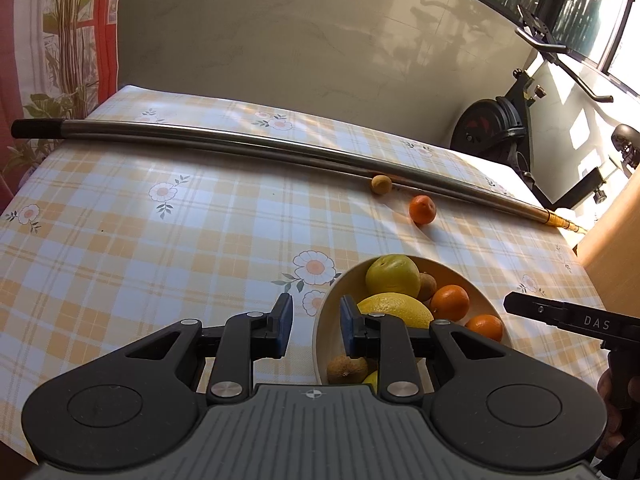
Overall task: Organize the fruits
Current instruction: 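Move both grippers back toward the last tangerine and kiwi by the pole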
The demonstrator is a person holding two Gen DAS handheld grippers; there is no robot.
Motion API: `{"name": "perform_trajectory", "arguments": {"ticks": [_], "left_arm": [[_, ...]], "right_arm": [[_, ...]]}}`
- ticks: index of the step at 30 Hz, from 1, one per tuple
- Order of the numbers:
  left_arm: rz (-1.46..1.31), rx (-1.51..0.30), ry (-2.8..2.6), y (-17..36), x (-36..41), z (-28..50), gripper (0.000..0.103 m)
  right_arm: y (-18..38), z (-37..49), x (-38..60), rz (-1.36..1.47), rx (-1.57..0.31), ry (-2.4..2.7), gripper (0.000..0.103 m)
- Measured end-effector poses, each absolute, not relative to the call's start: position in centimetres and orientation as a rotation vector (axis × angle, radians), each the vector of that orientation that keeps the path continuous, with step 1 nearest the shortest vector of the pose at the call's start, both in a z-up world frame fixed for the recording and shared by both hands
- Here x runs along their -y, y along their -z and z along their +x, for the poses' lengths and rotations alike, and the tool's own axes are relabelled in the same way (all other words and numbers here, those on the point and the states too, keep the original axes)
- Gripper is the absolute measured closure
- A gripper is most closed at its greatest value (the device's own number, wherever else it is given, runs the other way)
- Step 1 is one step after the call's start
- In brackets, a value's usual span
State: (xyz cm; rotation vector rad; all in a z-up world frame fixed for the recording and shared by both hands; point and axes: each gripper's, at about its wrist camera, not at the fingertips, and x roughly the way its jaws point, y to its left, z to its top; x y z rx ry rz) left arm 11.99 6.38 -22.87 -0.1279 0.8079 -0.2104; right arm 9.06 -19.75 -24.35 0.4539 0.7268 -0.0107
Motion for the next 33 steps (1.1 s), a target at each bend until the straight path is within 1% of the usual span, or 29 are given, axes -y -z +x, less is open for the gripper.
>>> {"name": "perform_trajectory", "arguments": {"ticks": [13,18,30,31,33], "left_arm": [[-0.121,-0.765,0.146,21.3,-7.8,14.4,0.076],[-0.094,-0.749,0.133,20.8,-6.9,15.8,0.076],[-0.077,-0.779,0.165,21.6,-3.6,21.1,0.075],[-0.083,-0.777,0.166,21.5,-3.4,21.7,0.074],[-0.108,-0.780,0.169,21.3,-3.3,22.4,0.069]], "right_arm": [[23.5,10.2,23.1,0.441,-0.661,0.084,0.068],[23.6,11.6,23.3,0.398,-0.651,0.071,0.068],[24.0,16.9,22.7,0.301,-0.643,-0.005,0.066],[24.0,17.5,22.4,0.287,-0.641,-0.015,0.066],[24.2,18.4,22.2,0.273,-0.639,-0.030,0.066]]}}
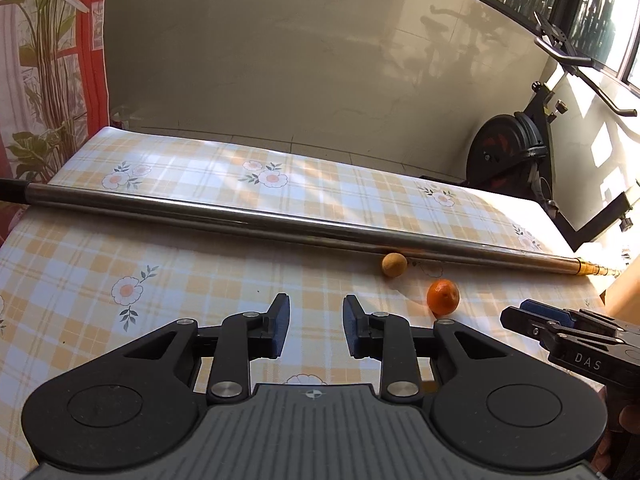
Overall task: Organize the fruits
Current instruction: 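Move both grippers back toward the last tangerine and kiwi by the pole, then grasp the last kiwi with the left gripper while the right grasps the tangerine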
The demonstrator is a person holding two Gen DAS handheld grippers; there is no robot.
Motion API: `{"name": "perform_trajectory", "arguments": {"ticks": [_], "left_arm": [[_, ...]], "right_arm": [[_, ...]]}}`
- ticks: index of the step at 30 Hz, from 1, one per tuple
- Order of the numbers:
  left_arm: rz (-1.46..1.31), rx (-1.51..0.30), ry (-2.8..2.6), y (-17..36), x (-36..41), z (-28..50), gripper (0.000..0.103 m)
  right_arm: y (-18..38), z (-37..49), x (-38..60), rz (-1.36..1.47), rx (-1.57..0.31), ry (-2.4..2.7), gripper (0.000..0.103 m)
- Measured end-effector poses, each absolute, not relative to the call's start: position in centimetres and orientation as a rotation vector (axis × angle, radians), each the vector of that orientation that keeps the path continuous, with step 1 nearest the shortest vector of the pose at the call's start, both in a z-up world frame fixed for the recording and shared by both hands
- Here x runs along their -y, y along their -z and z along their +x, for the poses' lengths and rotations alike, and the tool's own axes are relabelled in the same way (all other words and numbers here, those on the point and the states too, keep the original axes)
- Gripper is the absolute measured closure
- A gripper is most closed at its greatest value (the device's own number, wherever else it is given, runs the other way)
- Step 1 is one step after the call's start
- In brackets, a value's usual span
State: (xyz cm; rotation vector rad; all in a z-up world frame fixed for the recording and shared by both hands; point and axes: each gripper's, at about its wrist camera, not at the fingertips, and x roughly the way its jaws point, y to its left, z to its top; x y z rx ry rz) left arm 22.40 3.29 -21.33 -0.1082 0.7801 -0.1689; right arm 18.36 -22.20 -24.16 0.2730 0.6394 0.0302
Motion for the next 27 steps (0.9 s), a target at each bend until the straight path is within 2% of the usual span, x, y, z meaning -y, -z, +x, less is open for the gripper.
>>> {"name": "perform_trajectory", "arguments": {"ticks": [11,22,27], "left_arm": [[-0.129,-0.763,0.150,21.4,-2.3,25.4,0.067],[-0.096,-0.810,0.161,22.6,-1.0,27.2,0.067],[-0.105,-0.855,0.196,23.4,0.0,28.9,0.062]], "right_arm": [[26.2,22.4,22.8,0.275,-0.615,-0.162,0.066],[28.5,25.5,22.1,0.264,-0.680,-0.191,0.064],[28.8,25.3,22.1,0.269,-0.685,-0.193,0.072]]}}
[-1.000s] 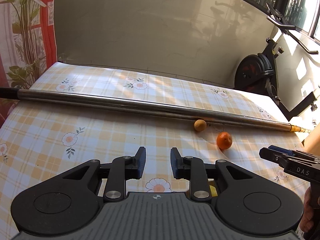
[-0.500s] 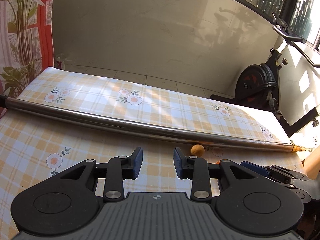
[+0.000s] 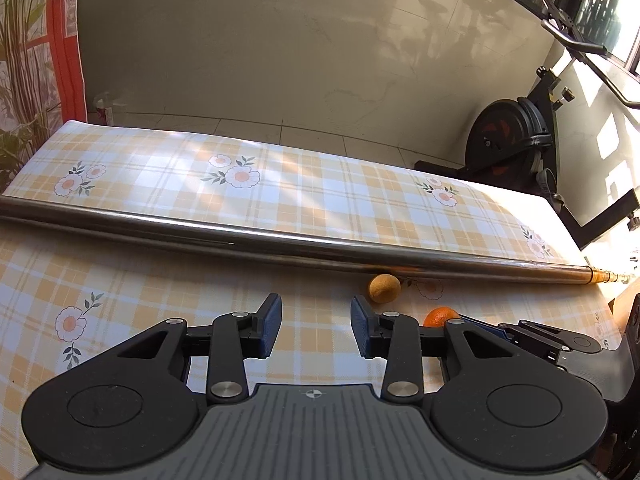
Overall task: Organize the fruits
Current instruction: 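Grasp the last kiwi with the left gripper while the right grasps the tangerine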
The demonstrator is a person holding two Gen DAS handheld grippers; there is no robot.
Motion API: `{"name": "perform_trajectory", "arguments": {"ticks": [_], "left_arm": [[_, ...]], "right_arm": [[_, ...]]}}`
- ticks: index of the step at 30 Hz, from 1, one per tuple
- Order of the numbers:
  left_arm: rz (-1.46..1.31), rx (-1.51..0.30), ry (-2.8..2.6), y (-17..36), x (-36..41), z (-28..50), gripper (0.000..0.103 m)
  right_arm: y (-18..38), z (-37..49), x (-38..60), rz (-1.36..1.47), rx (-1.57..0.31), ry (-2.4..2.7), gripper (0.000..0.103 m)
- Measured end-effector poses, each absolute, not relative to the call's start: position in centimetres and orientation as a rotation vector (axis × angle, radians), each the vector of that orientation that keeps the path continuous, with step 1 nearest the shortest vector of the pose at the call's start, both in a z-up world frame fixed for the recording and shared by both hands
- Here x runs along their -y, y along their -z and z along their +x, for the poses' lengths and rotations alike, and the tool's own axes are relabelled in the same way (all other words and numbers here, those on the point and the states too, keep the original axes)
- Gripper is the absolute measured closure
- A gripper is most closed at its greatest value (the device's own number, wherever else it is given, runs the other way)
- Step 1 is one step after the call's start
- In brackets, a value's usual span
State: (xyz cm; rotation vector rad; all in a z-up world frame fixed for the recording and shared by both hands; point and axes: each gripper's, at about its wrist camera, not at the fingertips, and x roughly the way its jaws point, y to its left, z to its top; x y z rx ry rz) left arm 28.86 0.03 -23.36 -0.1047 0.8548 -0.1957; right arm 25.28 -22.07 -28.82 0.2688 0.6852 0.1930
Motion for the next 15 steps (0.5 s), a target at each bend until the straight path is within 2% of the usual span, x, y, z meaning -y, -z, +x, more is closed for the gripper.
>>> {"name": "perform_trajectory", "arguments": {"ticks": [3,6,15], "left_arm": [[-0.141,-0.883,0.228,23.7,0.8,30.4,0.061],[-0.169,-0.894,0.254,24.2,1.8,31.8,0.055],[-0.141,-0.965,0.257,26.9,4.8,35.0,0.055]], "right_arm": [[28.7,24.7,22.5,0.275,-0.685,-0.166,0.072],[28.4,23.8,23.4,0.298,-0.680,-0.147,0.072],[28.5,21.8,25.8,0.390,-0.675,-0.087,0.072]]}}
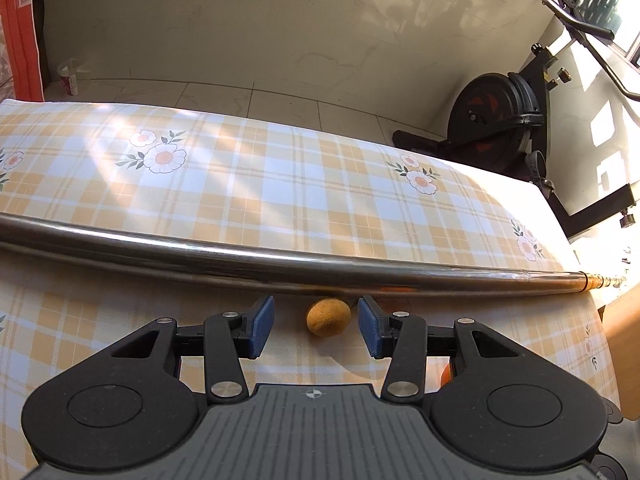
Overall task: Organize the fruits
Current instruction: 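Grasp the last kiwi with the left gripper while the right grasps the tangerine, then carry the kiwi and tangerine over the plate with both grippers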
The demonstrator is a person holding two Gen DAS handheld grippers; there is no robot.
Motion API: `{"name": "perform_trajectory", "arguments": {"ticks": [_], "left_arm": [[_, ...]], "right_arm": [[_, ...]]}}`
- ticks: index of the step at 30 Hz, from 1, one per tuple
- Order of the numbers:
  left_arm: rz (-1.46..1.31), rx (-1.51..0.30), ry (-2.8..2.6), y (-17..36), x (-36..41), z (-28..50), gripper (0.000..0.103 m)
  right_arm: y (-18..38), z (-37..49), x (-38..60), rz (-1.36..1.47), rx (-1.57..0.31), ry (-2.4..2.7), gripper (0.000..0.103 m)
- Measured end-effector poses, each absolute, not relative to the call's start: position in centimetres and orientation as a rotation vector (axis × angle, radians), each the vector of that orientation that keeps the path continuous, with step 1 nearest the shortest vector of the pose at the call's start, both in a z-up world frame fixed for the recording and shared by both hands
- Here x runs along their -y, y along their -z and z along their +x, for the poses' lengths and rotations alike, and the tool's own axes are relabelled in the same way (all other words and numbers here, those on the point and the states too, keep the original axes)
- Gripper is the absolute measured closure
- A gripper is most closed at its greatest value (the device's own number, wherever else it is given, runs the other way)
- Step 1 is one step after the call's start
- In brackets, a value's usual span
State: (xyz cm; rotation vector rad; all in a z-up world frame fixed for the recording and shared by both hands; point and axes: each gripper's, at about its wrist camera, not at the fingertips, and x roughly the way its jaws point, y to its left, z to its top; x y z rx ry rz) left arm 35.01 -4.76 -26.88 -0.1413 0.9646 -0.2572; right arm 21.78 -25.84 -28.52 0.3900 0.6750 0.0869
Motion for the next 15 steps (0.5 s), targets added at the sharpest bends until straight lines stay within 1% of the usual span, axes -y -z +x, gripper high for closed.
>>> {"name": "perform_trajectory", "arguments": {"ticks": [7,10,12,13,14,15], "left_arm": [[-0.163,-1.009,0.268,28.2,5.8,36.7,0.056],[-0.141,-1.008,0.269,28.6,6.5,36.8,0.059],[-0.122,-1.007,0.265,28.7,7.0,36.8,0.059],[-0.117,-1.008,0.268,28.8,7.1,36.8,0.065],[-0.129,-1.013,0.285,28.9,7.1,36.9,0.074],[-0.144,-1.019,0.295,29.0,7.1,36.9,0.074]], "right_arm": [[28.3,21.6,26.5,0.404,-0.665,-0.081,0.072],[28.2,21.4,26.5,0.389,-0.665,-0.084,0.072],[28.1,21.3,26.5,0.391,-0.667,-0.083,0.072],[28.0,21.1,26.5,0.392,-0.666,-0.082,0.072],[27.9,21.0,26.5,0.392,-0.664,-0.080,0.072],[27.8,20.8,26.5,0.392,-0.662,-0.077,0.072]]}}
